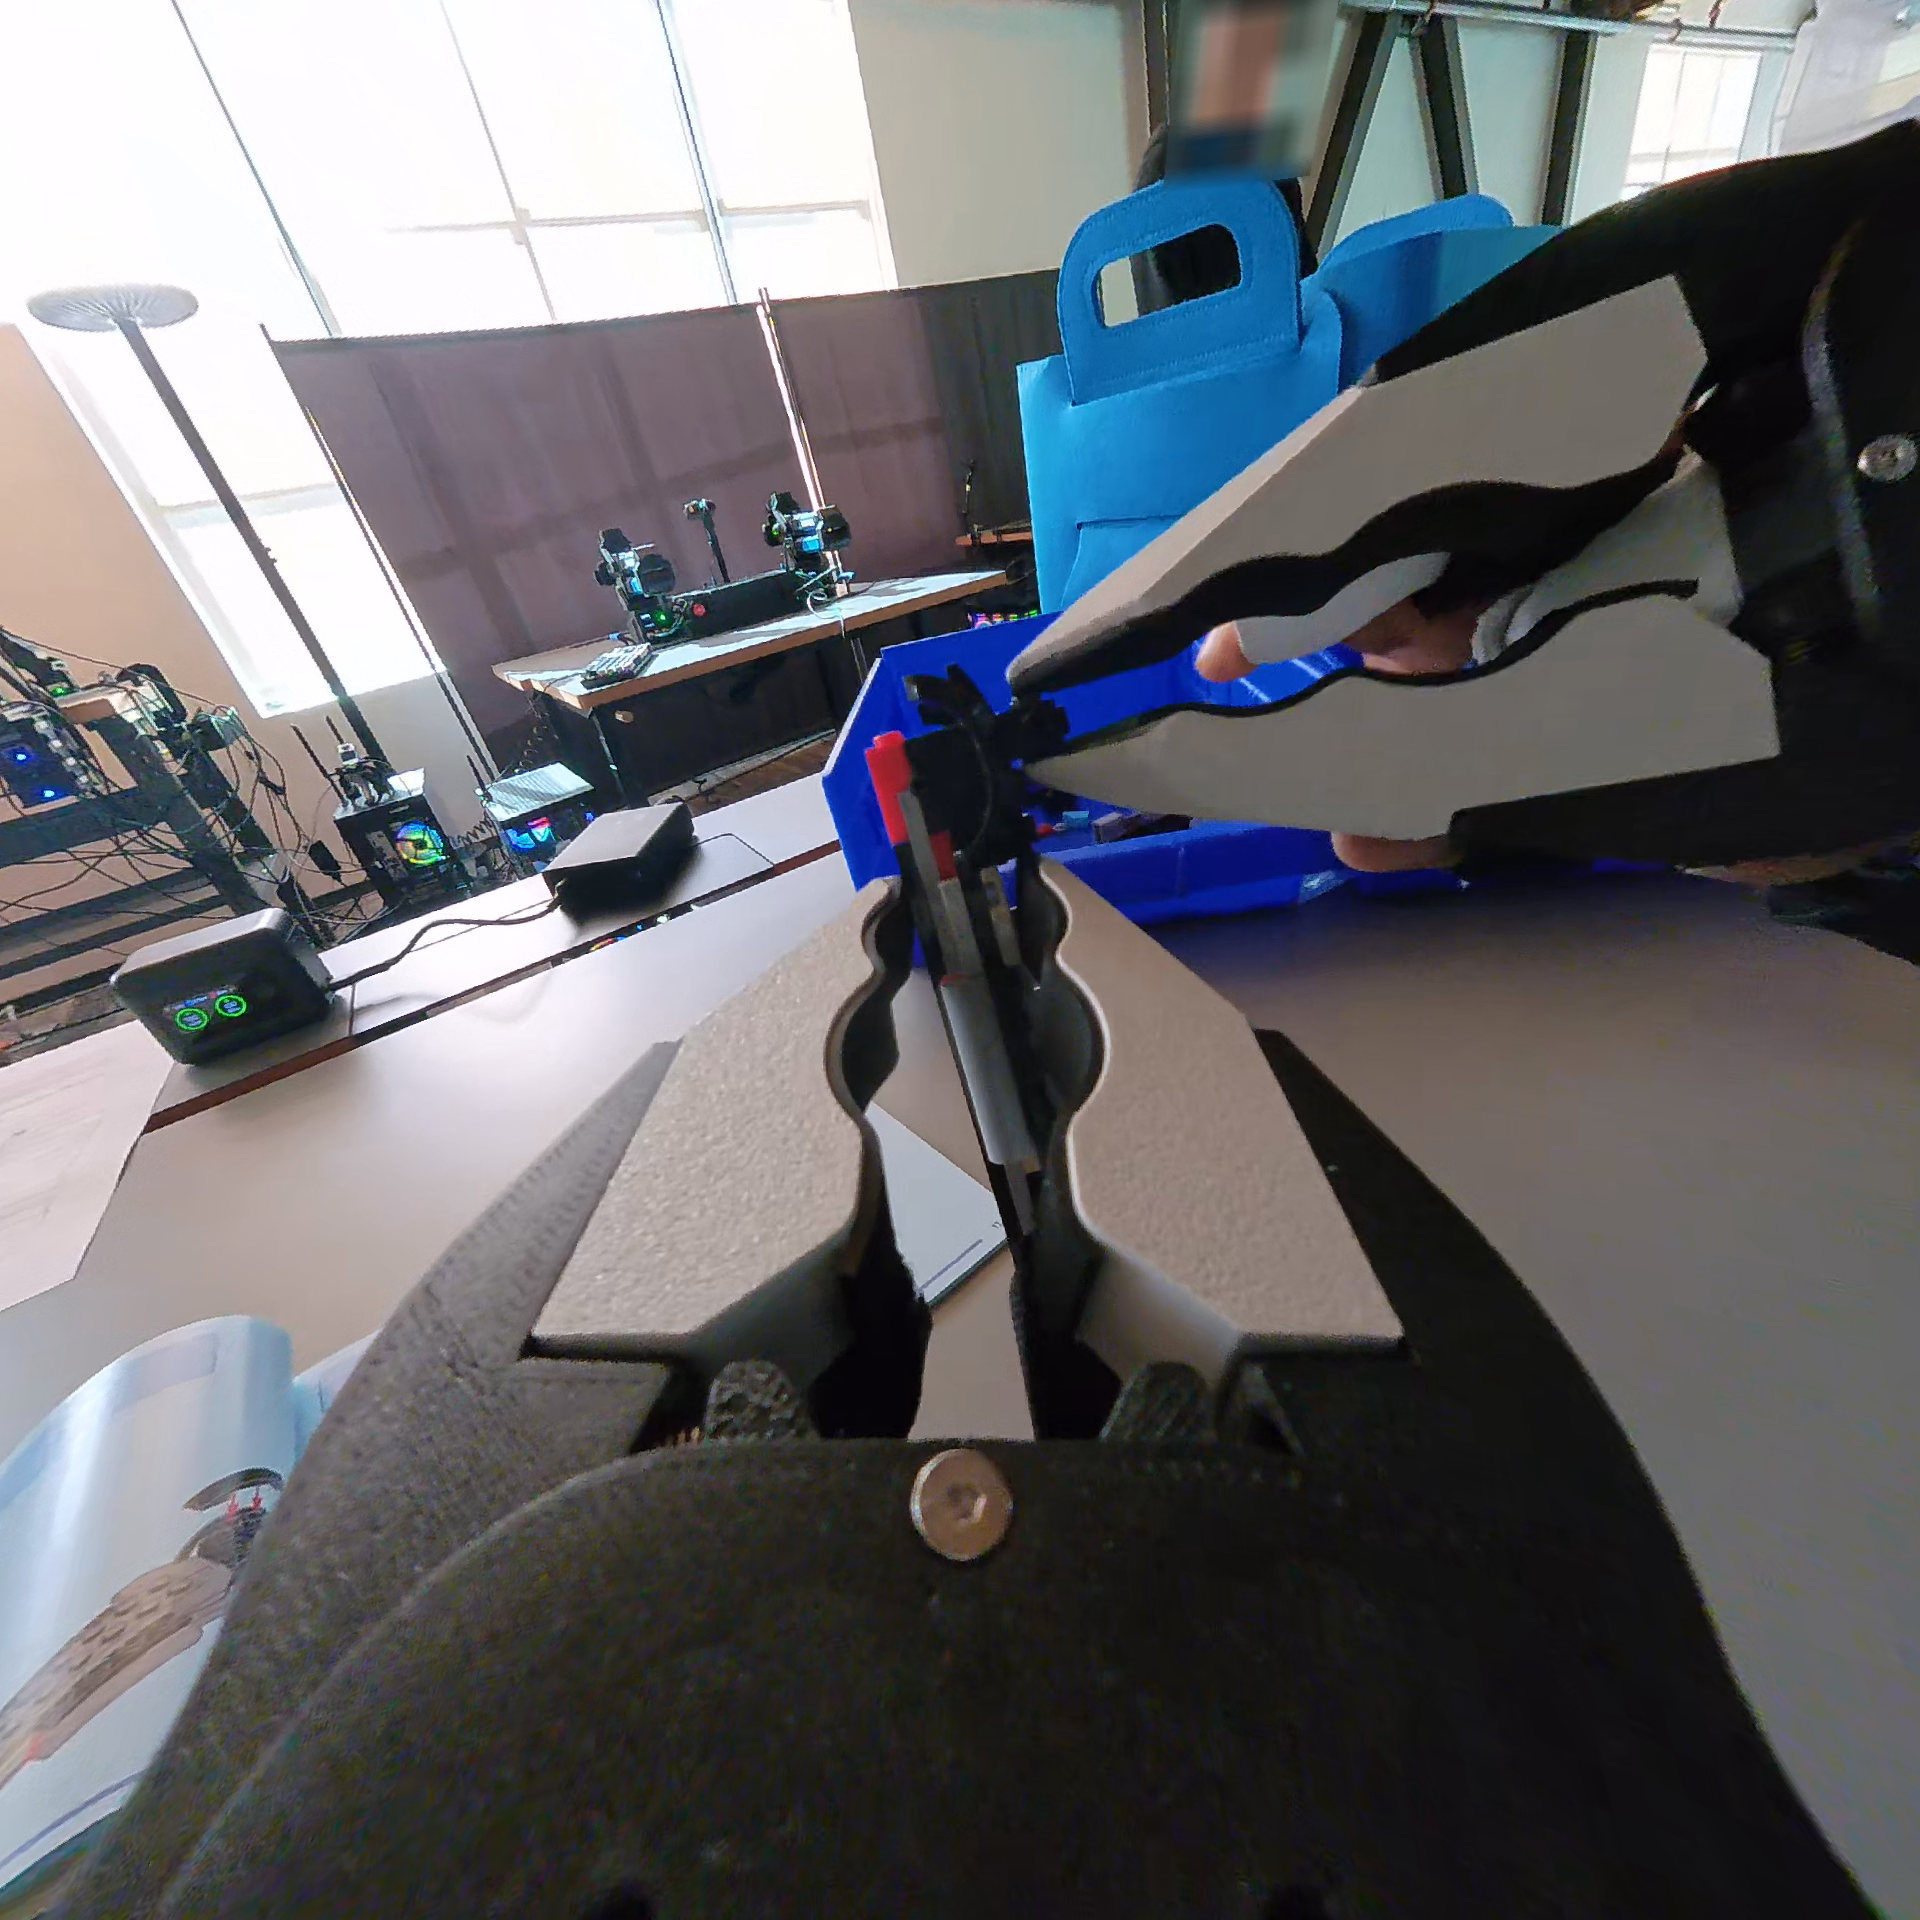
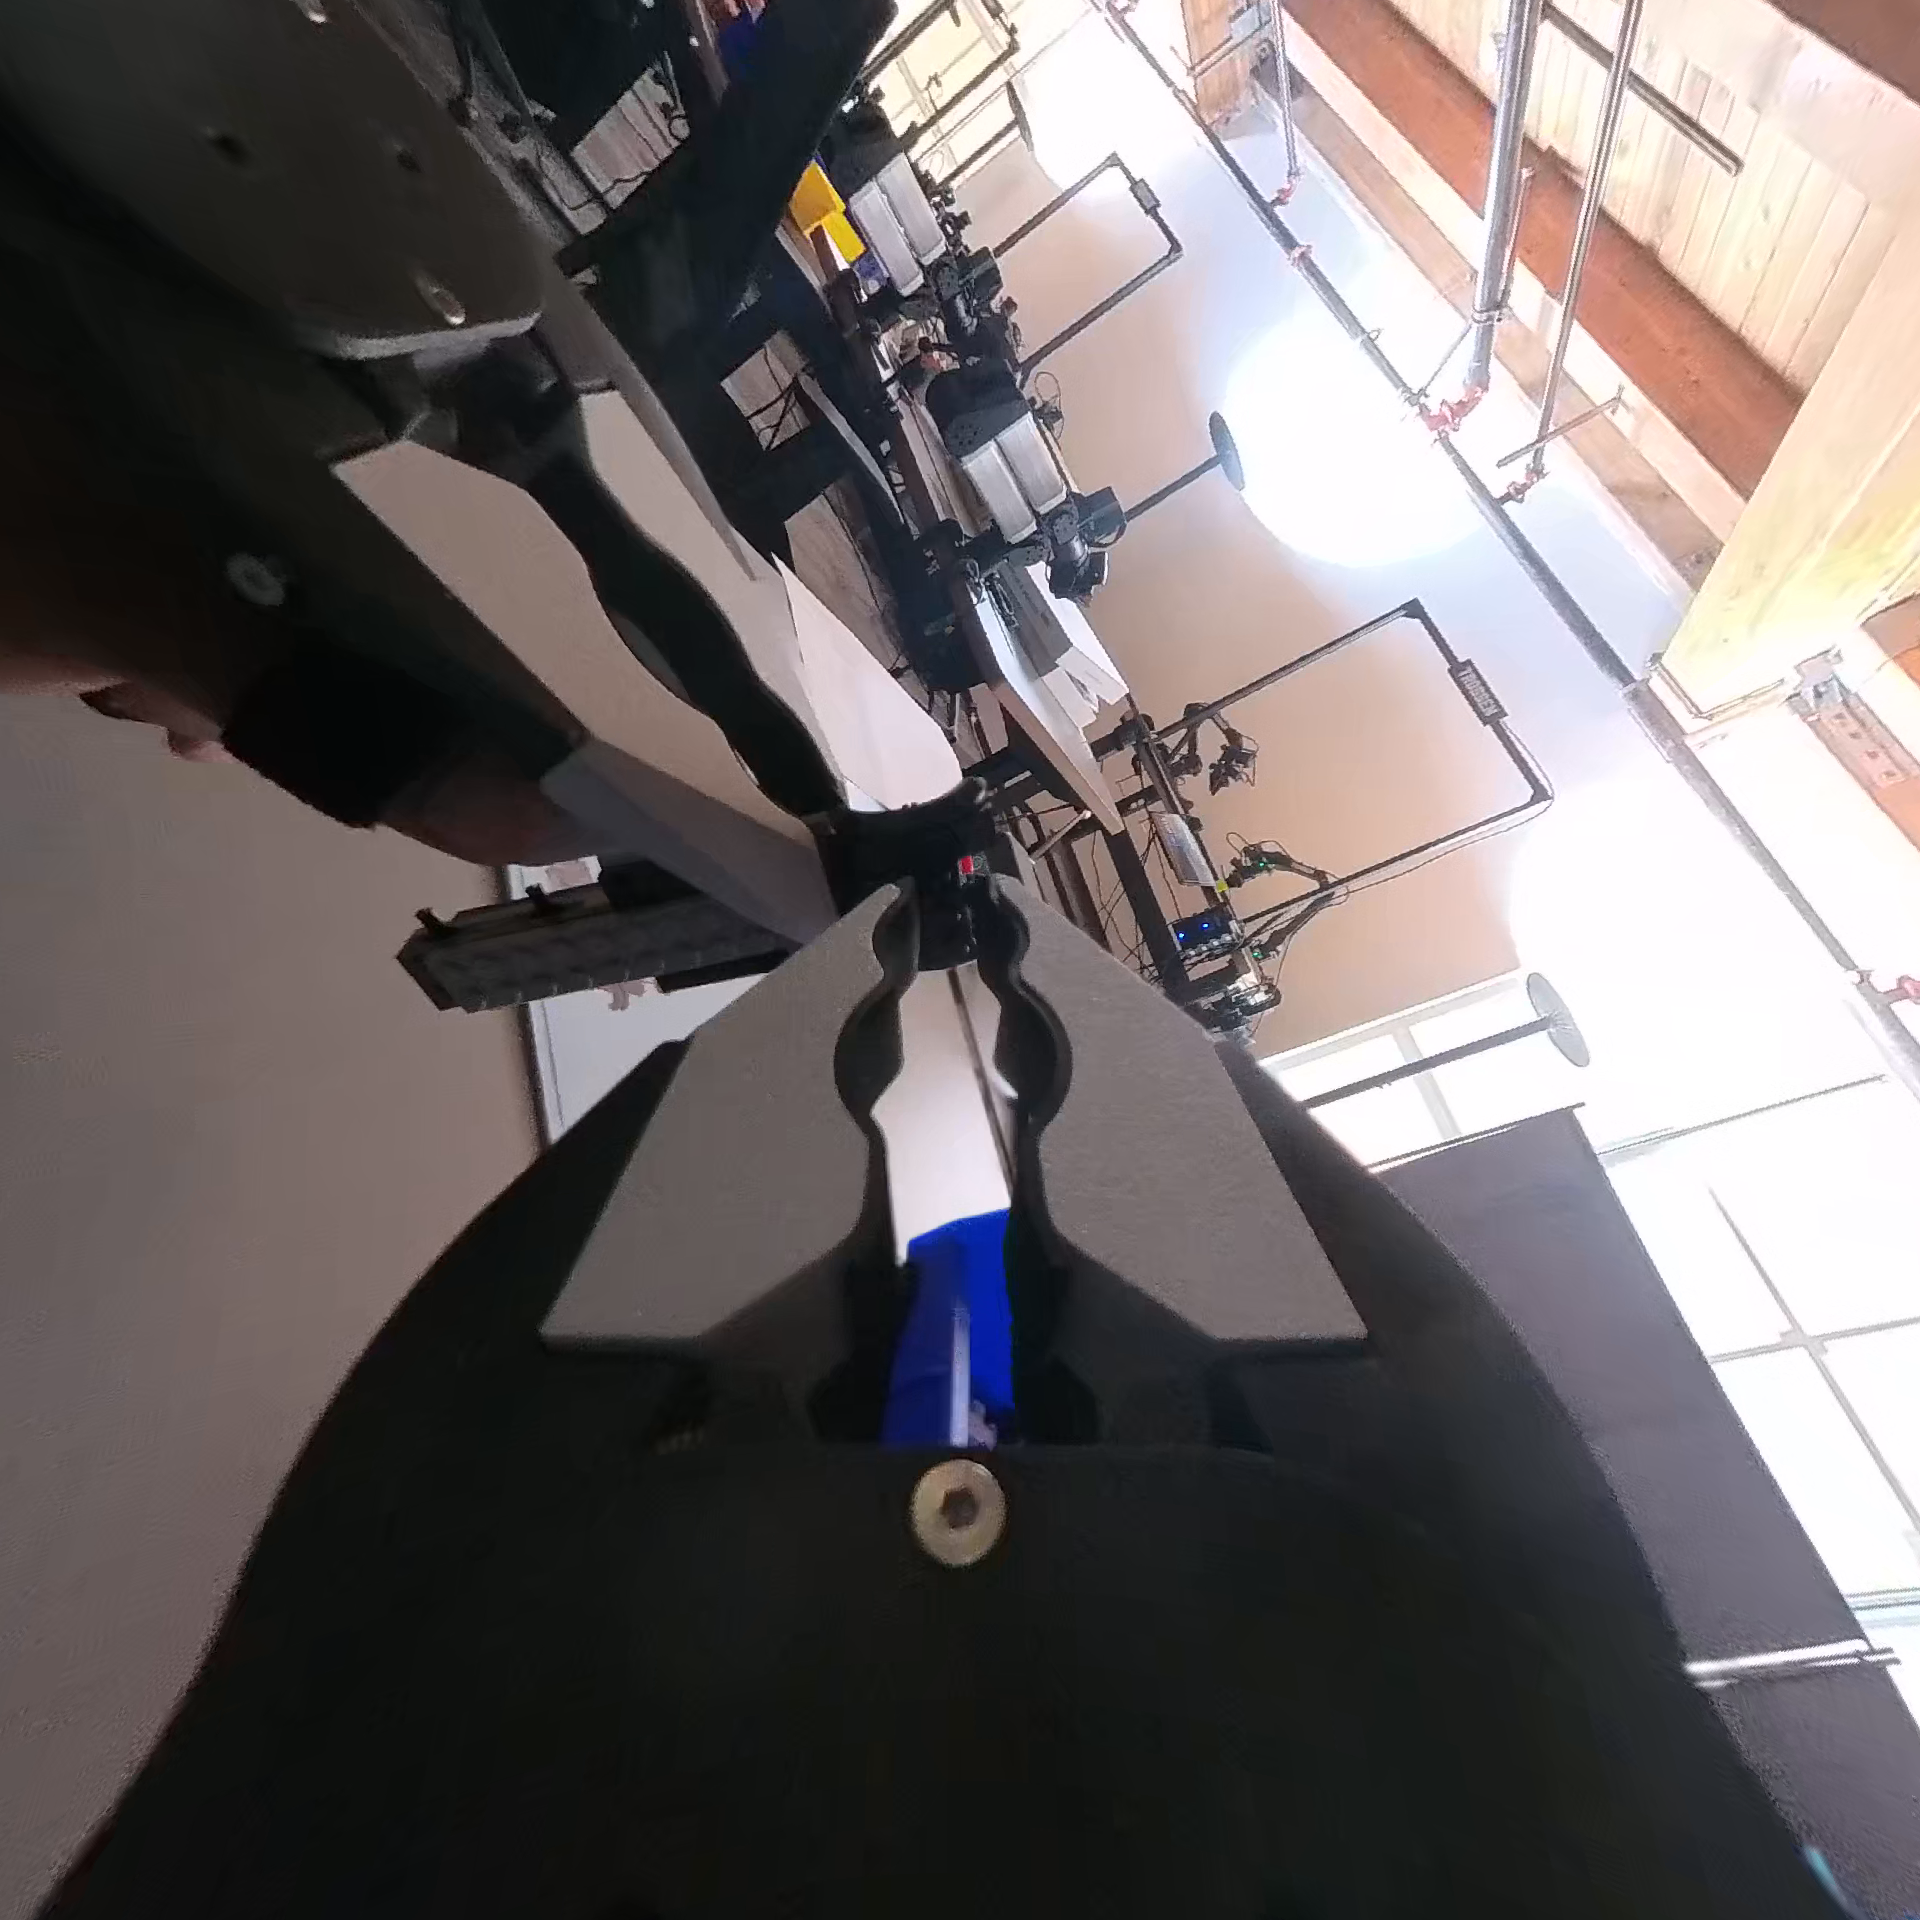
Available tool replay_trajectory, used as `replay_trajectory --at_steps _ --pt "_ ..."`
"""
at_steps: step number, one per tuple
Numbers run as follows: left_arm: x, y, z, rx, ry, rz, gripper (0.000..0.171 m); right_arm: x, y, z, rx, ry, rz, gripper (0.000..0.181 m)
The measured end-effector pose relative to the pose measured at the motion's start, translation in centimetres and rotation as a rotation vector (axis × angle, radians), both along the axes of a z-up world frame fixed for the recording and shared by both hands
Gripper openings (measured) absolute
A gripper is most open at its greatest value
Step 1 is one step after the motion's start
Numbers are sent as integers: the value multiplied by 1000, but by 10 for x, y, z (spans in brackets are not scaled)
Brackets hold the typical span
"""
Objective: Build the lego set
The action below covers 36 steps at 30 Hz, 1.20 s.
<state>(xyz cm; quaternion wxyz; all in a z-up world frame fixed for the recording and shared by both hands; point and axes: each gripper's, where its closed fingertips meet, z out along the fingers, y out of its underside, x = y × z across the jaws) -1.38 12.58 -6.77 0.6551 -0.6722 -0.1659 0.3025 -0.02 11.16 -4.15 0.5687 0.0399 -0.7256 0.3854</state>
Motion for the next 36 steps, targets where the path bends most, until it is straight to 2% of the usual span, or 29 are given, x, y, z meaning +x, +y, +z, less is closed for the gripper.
replay_trajectory --at_steps 15,18,21,25,29,32,36 --pt "0 0 1 14 -4 -2 18 1 5 1 -27 -18 -2 13" --pt "-2 -1 1 27 -13 -1 18 3 6 0 -59 -49 15 19" --pt "-3 -4 3 46 -12 5 18 8 11 3 -167 -125 44 26" --pt "-2 -5 6 69 -10 -6 18 7 16 11 -451 -363 87 29" --pt "1 -4 9 78 8 -14 18 4 15 11 -618 -542 112 30" --pt "3 -5 10 87 11 -21 18 5 9 11 -696 -627 143 29" --pt "5 -4 12 87 28 -26 19 4 5 8 -723 -657 128 23"
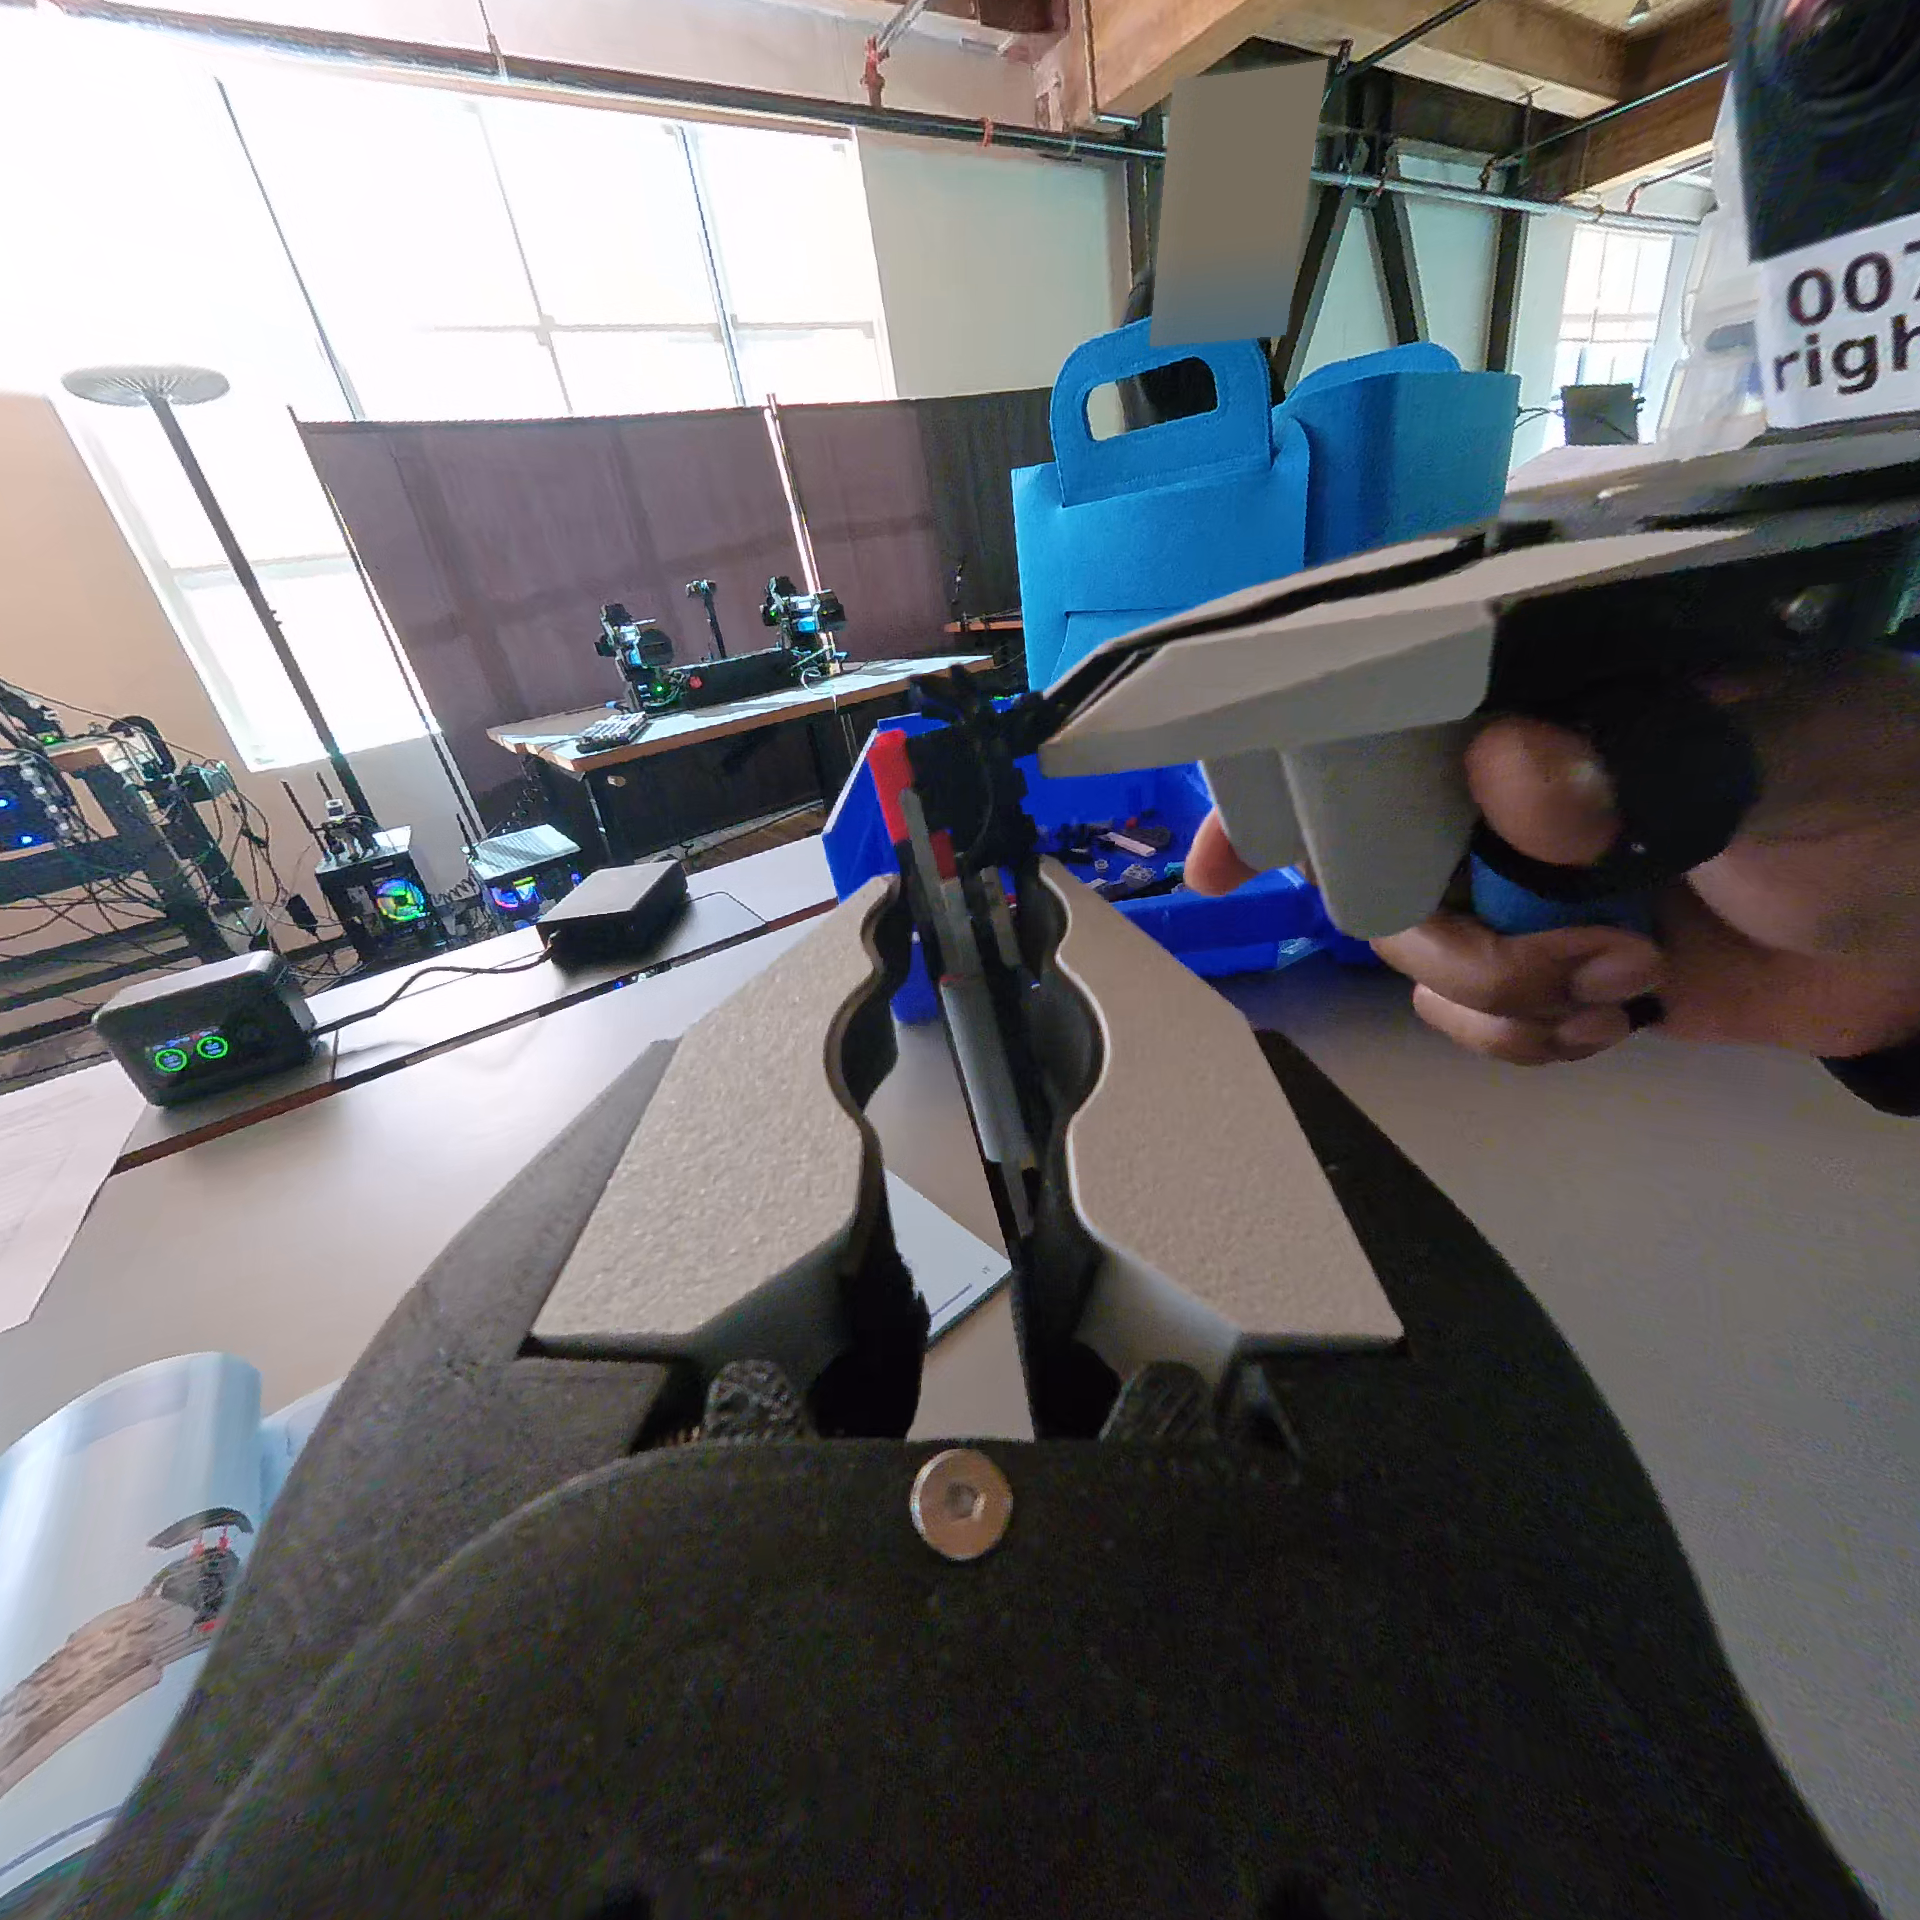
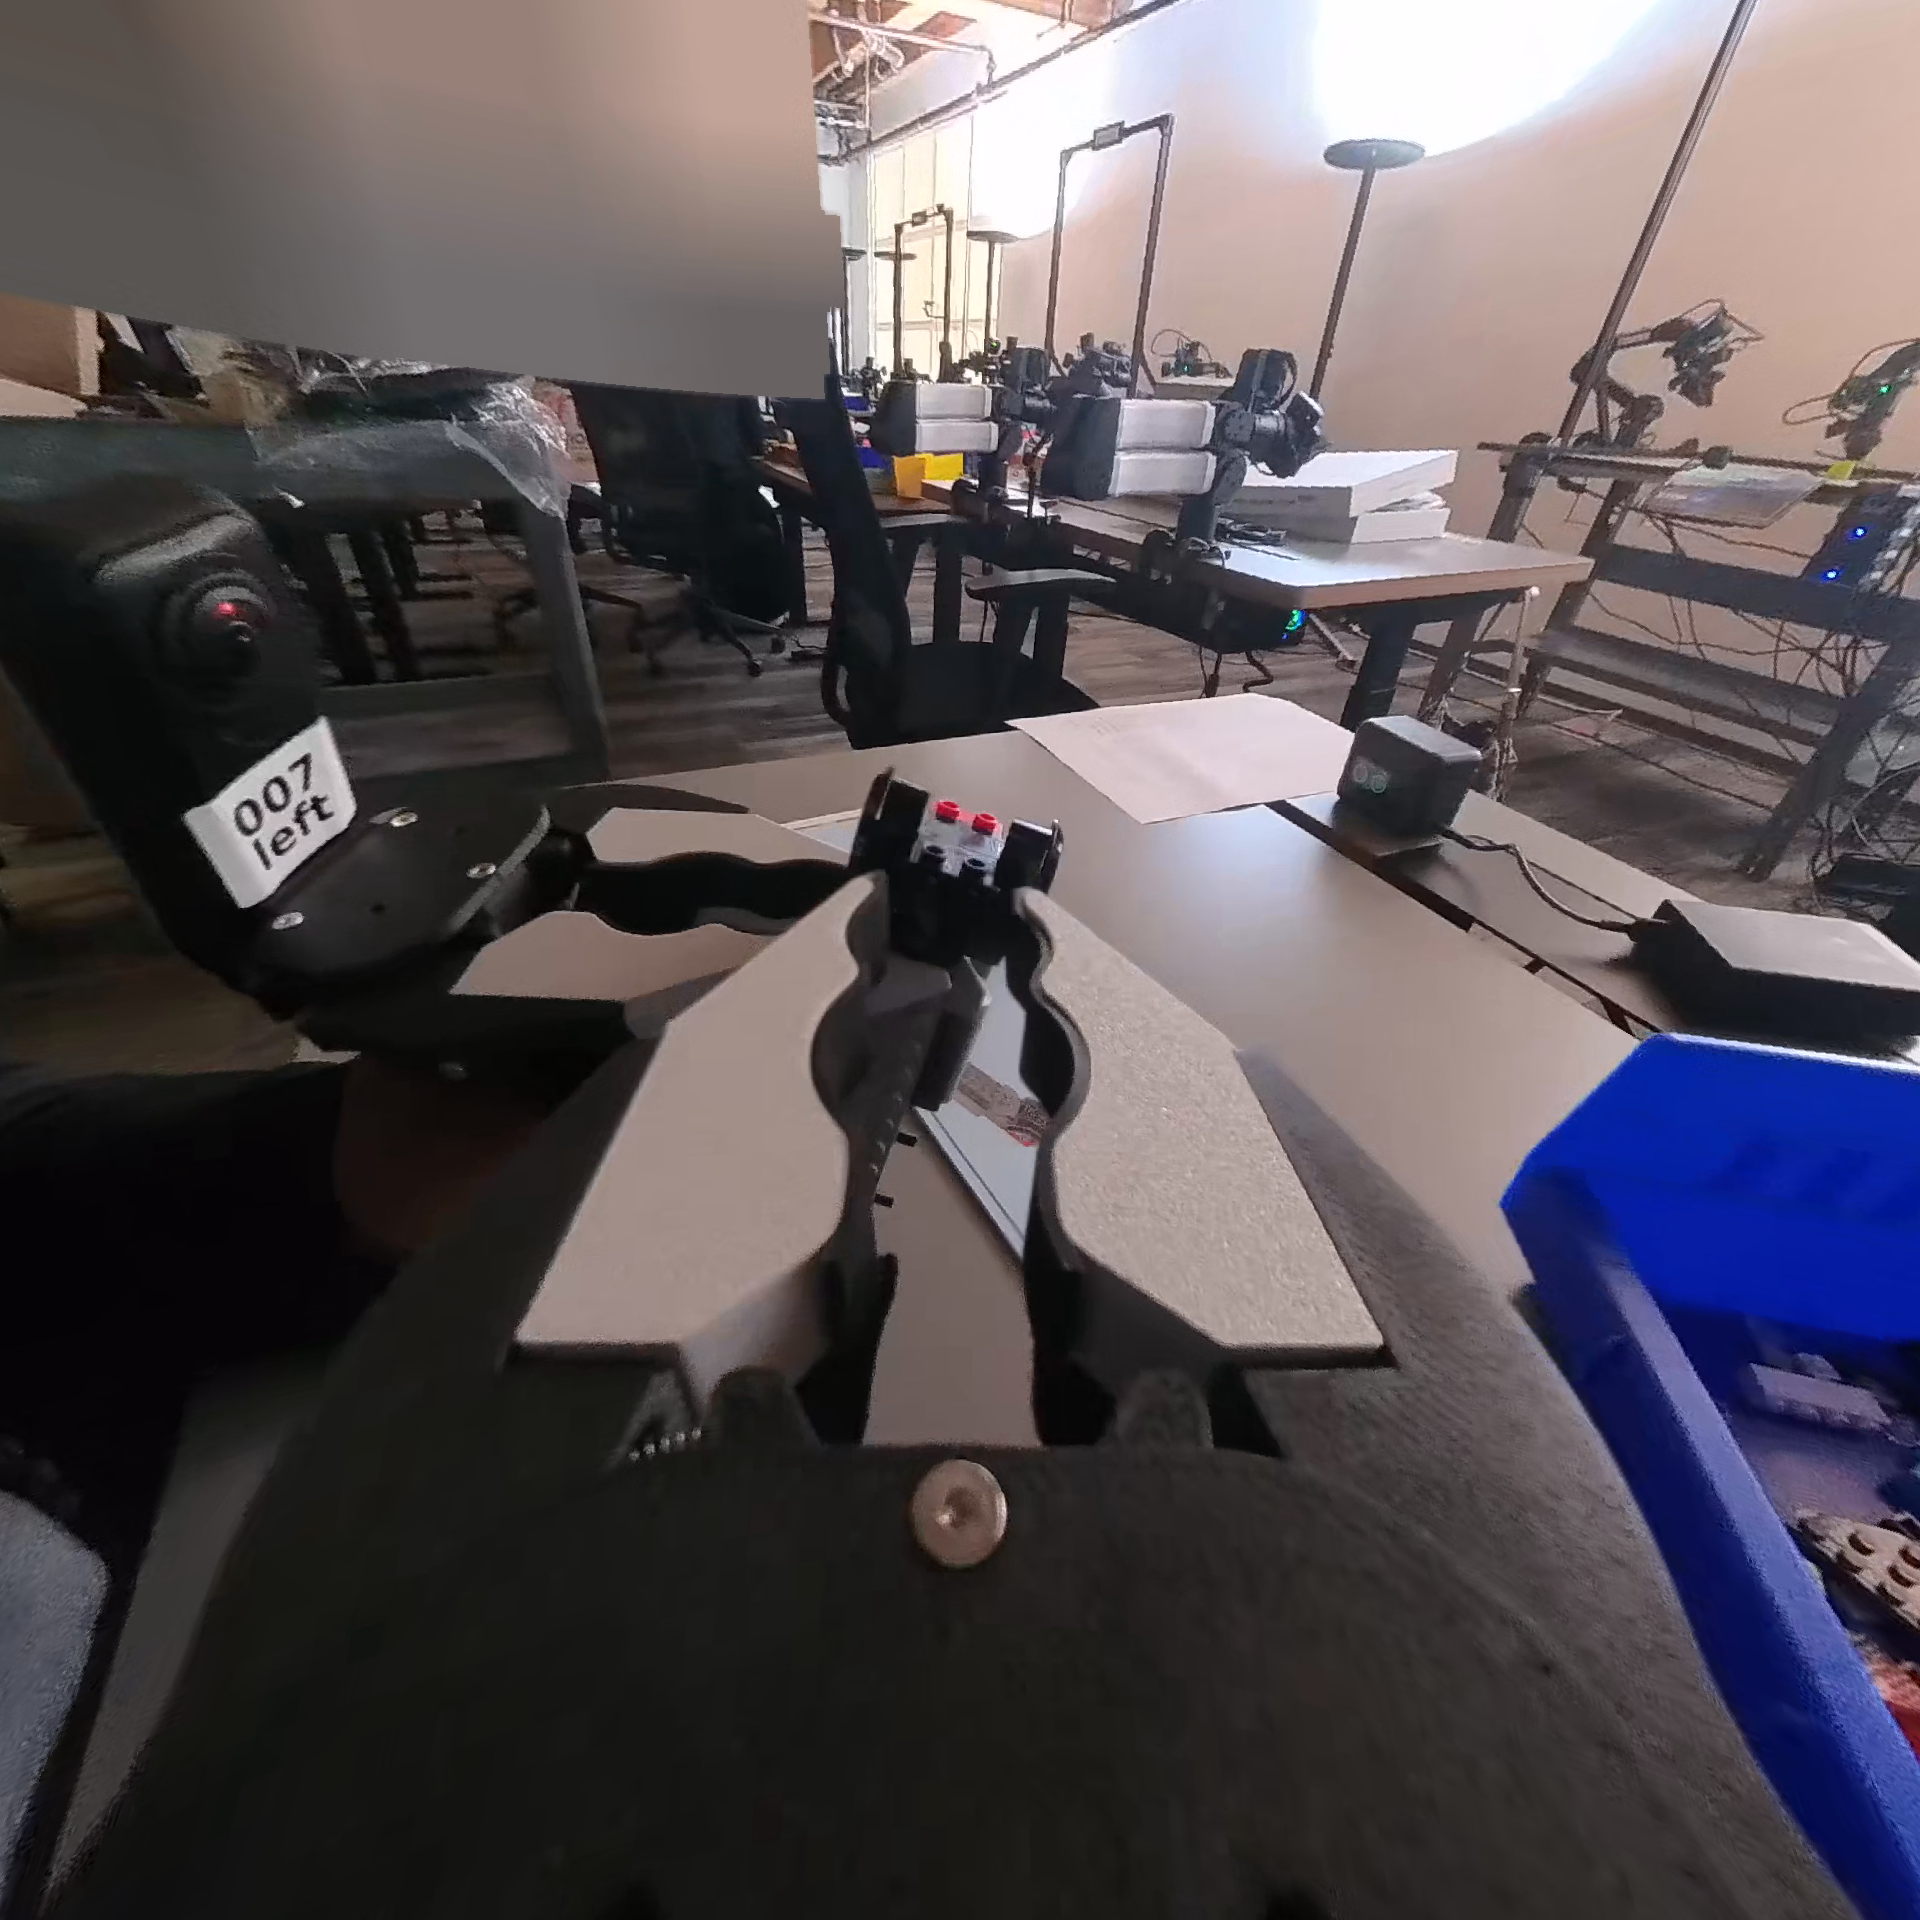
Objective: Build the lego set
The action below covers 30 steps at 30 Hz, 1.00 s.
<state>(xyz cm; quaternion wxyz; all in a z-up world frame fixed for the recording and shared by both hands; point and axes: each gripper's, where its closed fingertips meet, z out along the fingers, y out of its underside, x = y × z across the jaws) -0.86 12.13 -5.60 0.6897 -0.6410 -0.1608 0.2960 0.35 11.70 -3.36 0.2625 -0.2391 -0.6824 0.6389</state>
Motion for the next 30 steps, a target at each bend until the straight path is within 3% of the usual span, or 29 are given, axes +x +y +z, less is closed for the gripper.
replay_trajectory --at_steps 9,13,16,21,27,30 --pt "1 0 0 21 -15 -23 19 1 0 1 -30 -6 -3 22" --pt "8 2 6 150 -128 -205 19 5 5 10 -206 -93 115 49" --pt "16 5 9 250 -218 -364 19 5 9 13 -343 -204 214 57" --pt "25 9 9 295 -275 -471 19 9 6 12 -427 -295 318 56" --pt "29 14 3 287 -316 -494 19 10 7 11 -490 -327 340 32" --pt "29 14 1 299 -341 -500 19 10 8 10 -496 -316 323 30"
